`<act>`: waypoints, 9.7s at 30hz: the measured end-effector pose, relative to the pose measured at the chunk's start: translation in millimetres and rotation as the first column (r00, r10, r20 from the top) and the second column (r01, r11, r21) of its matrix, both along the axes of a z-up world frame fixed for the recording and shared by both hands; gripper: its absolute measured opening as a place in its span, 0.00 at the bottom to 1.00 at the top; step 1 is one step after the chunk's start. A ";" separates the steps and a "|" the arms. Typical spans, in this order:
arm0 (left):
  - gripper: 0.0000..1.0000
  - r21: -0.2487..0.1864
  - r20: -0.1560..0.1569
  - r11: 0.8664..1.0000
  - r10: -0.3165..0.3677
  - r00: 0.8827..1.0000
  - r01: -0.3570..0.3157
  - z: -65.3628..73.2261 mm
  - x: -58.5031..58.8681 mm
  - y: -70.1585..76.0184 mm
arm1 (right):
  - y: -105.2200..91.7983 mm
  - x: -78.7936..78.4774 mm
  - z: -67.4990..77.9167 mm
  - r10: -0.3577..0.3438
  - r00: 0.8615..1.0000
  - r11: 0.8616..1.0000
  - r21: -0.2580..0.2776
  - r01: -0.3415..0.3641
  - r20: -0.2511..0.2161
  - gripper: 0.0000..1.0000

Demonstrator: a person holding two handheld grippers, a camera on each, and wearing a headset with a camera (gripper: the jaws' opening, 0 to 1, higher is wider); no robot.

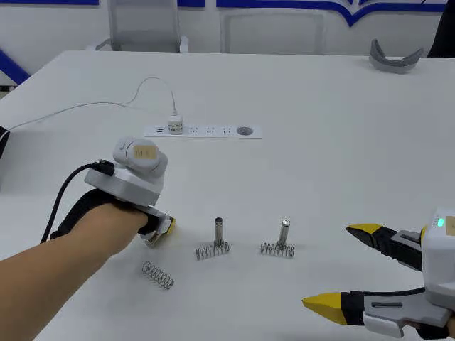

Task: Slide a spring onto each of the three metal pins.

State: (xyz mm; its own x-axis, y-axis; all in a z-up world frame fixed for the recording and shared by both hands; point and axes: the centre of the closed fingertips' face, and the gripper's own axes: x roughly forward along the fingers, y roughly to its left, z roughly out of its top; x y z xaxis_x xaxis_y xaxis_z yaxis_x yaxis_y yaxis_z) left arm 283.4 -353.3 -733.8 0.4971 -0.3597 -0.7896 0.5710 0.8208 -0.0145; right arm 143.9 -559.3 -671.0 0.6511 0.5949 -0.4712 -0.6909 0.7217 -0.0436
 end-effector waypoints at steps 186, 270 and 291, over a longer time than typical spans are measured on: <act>0.70 -0.337 0.357 0.905 -0.132 0.925 0.259 50.0 -122.1 40.4 | 206.1 23.1 -41.0 0.241 0.955 0.969 -0.007 -0.246 -0.173 0.28; 0.12 -0.056 0.436 0.808 -0.508 0.742 0.586 34.3 -146.8 -9.1 | 191.9 -18.8 -3.3 0.568 0.791 0.745 -0.265 -0.612 -0.229 0.11; 0.10 -0.208 0.420 0.826 -0.408 0.811 0.523 45.2 -146.2 -16.0 | 211.5 -11.5 26.0 0.566 0.813 0.784 -0.217 -0.582 -0.134 0.12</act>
State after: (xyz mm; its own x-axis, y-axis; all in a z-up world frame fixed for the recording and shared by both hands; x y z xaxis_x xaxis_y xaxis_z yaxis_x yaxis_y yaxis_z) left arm 137.2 -369.3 -688.6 0.4217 -0.8065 -0.4144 0.8964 0.4397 0.0563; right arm 132.4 -347.8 -644.9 0.1917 0.7153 -0.6720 -0.9809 0.1634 -0.1059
